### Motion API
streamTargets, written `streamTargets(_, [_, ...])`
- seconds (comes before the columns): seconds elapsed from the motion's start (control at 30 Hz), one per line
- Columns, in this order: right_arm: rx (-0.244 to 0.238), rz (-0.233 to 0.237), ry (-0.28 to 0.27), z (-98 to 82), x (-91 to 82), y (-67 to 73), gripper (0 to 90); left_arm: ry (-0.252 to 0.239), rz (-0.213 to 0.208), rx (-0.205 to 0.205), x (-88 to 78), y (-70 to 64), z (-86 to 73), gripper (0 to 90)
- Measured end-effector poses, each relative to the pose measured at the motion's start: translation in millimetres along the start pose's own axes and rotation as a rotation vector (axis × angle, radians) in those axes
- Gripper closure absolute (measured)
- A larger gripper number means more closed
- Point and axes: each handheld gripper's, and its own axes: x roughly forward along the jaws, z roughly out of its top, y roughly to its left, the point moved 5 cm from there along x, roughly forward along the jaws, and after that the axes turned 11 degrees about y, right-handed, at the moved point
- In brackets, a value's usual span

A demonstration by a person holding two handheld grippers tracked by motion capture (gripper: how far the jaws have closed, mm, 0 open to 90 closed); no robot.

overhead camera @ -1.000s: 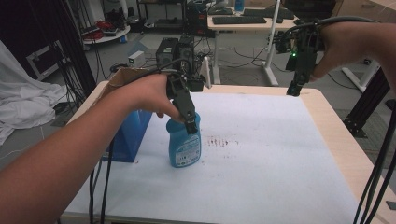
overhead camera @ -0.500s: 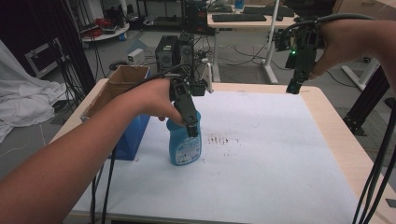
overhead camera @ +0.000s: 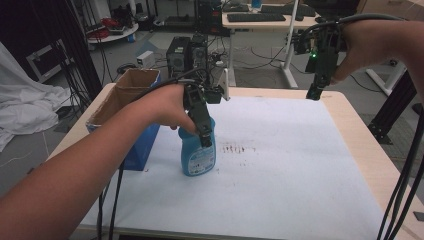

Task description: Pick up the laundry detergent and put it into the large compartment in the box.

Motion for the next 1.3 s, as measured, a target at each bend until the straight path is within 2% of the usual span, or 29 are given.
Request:
streamTargets(0.3, [-0.001, -0.001, 0.000, 1.2, 0.2, 0.7, 2.9, 0.003, -0.010, 0.010, 0.7, -1.4, 1.3, 23.6])
streamTargets(1.3, [-0.005, -0.007, -0.003, 2.9, 3.6, -0.3, 2.9, 0.009, 0.011, 0.002, 2.6, 1.7, 0.4, 37.3])
